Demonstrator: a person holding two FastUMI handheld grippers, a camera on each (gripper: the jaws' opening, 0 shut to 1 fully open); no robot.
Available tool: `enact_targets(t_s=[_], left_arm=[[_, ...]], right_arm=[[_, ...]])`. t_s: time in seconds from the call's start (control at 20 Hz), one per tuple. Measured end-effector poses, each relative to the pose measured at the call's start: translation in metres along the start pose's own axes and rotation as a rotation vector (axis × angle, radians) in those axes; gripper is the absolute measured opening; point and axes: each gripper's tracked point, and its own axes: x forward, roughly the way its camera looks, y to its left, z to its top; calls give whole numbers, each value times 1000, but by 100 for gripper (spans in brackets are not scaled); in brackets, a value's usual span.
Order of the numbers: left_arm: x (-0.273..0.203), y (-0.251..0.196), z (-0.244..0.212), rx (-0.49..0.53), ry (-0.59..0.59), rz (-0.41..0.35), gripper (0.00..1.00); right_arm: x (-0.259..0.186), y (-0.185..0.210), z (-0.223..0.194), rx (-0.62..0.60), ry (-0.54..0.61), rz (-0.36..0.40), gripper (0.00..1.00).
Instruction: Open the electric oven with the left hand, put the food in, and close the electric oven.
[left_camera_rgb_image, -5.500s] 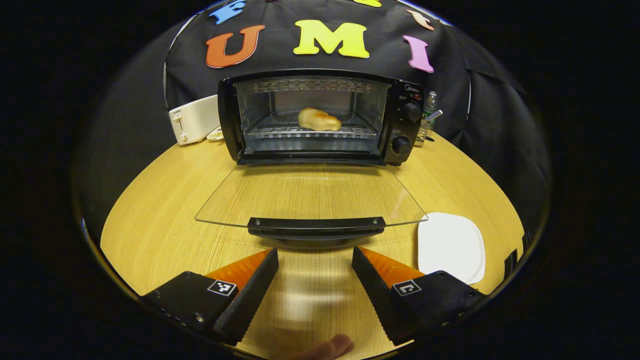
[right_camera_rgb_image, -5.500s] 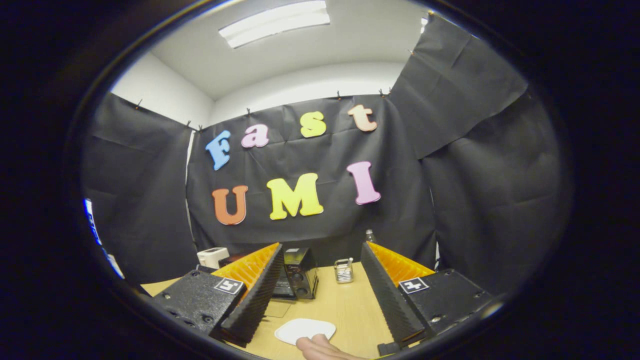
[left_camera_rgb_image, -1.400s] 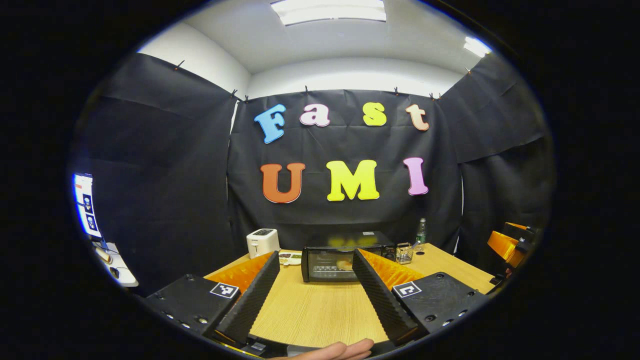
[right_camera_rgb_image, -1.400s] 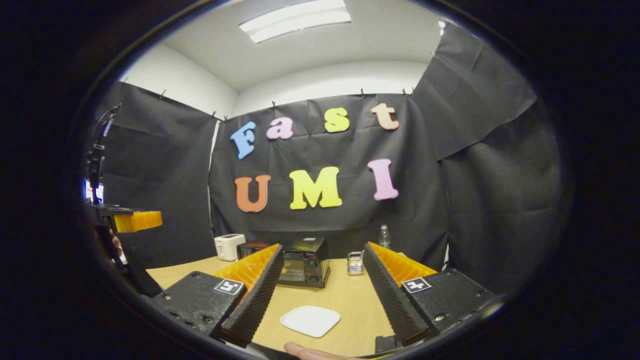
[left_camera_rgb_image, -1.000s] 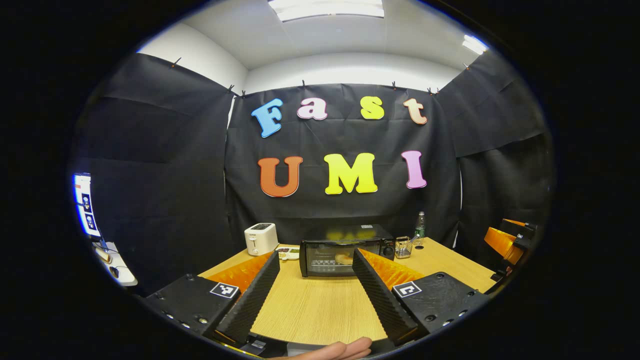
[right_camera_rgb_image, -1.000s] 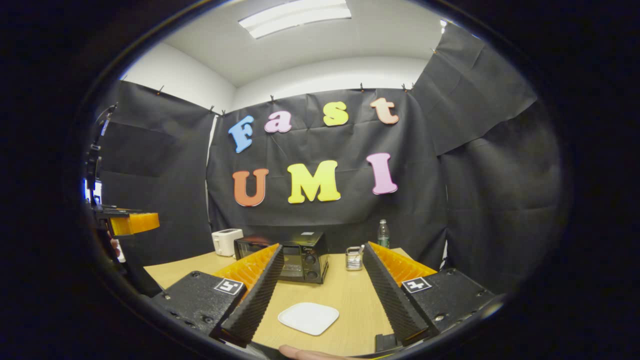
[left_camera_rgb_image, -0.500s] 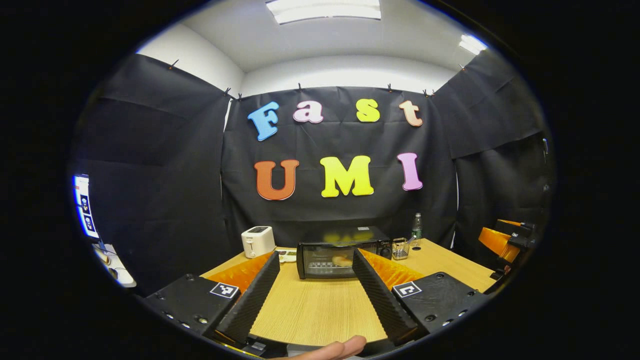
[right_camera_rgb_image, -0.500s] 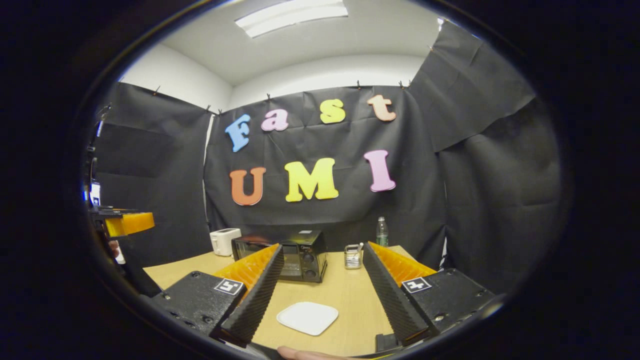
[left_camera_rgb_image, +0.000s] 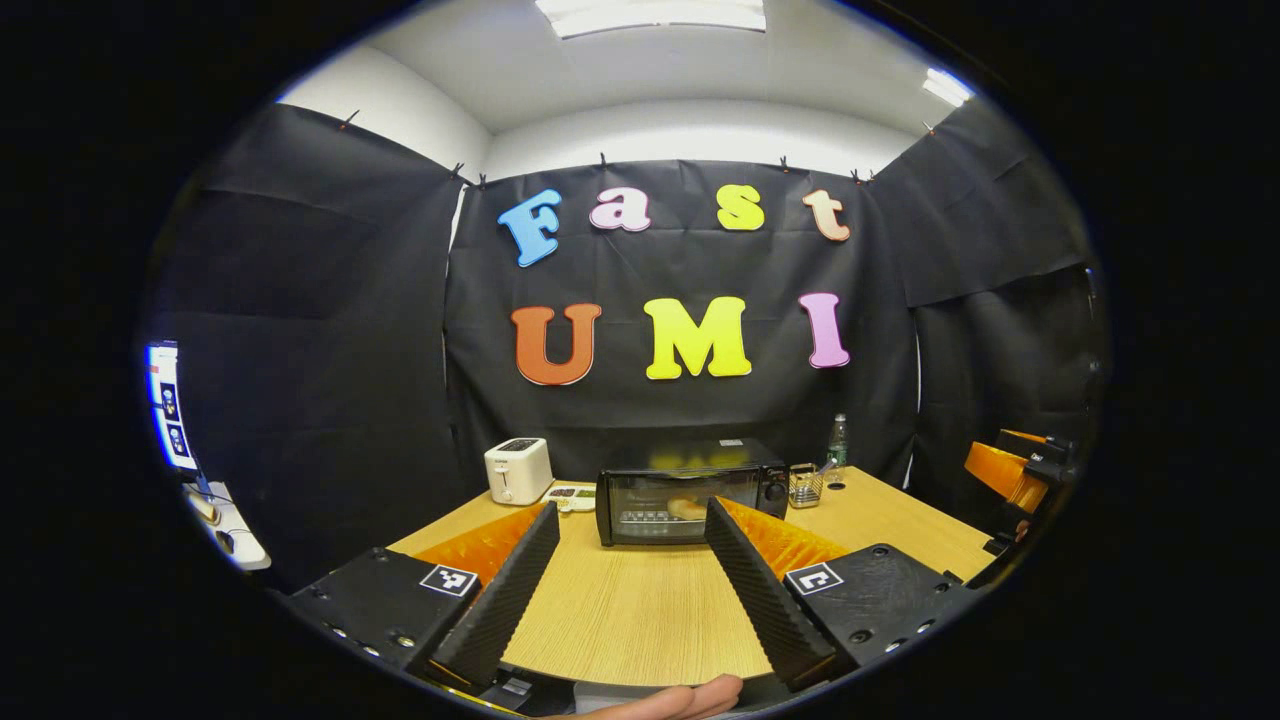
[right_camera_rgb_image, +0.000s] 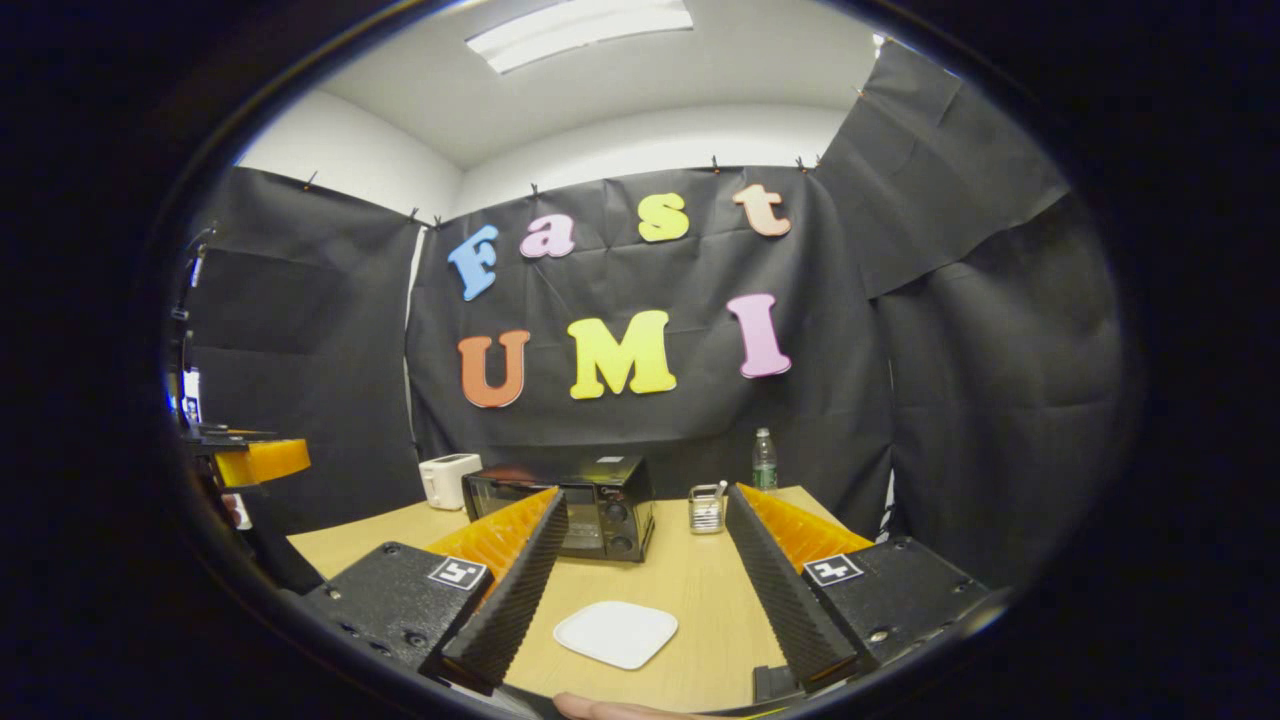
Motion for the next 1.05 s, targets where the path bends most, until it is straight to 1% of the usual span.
enact_targets(t_s=[0.3, 0.9, 1.05], left_arm=[[-2, -8, 3, 34, -15, -14, 96], [1, -14, -6, 32, 8, -24, 96], [-2, -18, -8, 21, 11, -38, 96]], right_arm=[[0, 1, -2, 5, 6, 4, 96], [1, -2, -5, 10, 19, -4, 96], [0, 0, 0, 15, 2, -1, 96]])
